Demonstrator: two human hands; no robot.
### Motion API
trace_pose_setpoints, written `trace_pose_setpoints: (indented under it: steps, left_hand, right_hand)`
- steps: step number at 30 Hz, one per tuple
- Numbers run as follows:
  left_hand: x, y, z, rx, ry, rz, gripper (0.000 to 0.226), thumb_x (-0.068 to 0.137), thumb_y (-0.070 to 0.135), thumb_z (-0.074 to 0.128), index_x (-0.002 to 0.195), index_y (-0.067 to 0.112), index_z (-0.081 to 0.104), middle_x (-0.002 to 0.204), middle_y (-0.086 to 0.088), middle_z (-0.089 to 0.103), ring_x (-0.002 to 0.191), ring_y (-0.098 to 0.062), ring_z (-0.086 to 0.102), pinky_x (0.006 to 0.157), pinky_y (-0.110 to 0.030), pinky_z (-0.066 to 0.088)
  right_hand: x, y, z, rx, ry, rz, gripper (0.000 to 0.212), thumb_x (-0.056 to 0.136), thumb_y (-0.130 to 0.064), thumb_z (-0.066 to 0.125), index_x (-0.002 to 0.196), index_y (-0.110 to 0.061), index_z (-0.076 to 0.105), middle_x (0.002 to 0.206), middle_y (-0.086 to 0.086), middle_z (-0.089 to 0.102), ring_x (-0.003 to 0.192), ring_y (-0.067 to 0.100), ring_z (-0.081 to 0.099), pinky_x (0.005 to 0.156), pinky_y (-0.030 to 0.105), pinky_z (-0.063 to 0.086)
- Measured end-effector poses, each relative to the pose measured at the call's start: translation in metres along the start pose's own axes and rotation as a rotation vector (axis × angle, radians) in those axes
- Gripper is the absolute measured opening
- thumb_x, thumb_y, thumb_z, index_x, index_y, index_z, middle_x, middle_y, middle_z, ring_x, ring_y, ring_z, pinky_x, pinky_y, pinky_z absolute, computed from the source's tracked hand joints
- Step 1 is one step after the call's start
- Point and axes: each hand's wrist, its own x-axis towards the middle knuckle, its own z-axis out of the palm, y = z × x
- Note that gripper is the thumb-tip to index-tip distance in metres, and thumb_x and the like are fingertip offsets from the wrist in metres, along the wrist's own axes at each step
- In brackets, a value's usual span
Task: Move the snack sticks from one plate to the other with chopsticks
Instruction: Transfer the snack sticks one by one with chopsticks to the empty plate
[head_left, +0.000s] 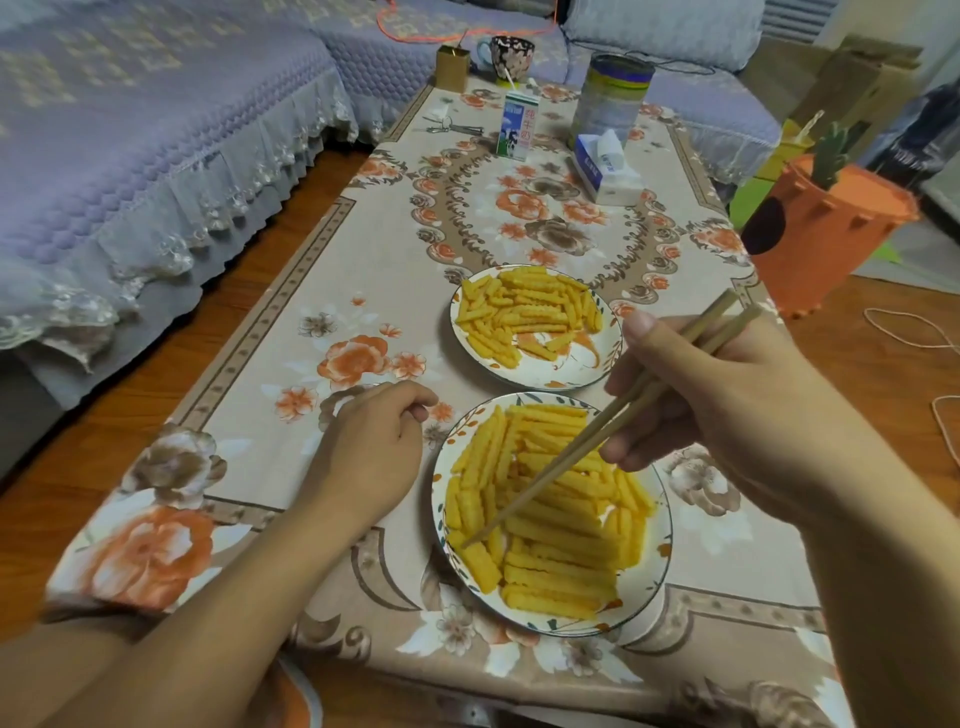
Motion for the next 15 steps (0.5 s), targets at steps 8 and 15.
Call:
trace_pose_setpoints:
  steps: [8,15]
  left_hand:
    - [0.000,0.001,0.000,-0.001,0.009,0.013,0.038,0.098,0.001,0.045,0.116,0.021,0.072,0.100,0.009,0.065,0.101,-0.010,0.059,0.086,-0.026,0.042]
    - [0.001,0.001,0.002,0.029,0.015,0.021,0.038,0.098,0.002,0.046,0.117,0.021,0.072,0.100,0.009,0.065,0.104,-0.012,0.058,0.086,-0.027,0.042]
  right_hand:
    - [0.011,0.005,-0.033,0.099,0.323,-0.116,0.040,0.106,-0.027,0.051,0.083,0.001,0.065,0.062,0.016,0.069,0.060,0.037,0.072,0.058,0.038,0.064]
    - [0.045,0.055,-0.030,0.085,0.672,-0.182,0.034,0.107,-0.030,0.052,0.087,-0.008,0.068,0.078,0.018,0.073,0.064,0.026,0.075,0.062,0.034,0.064]
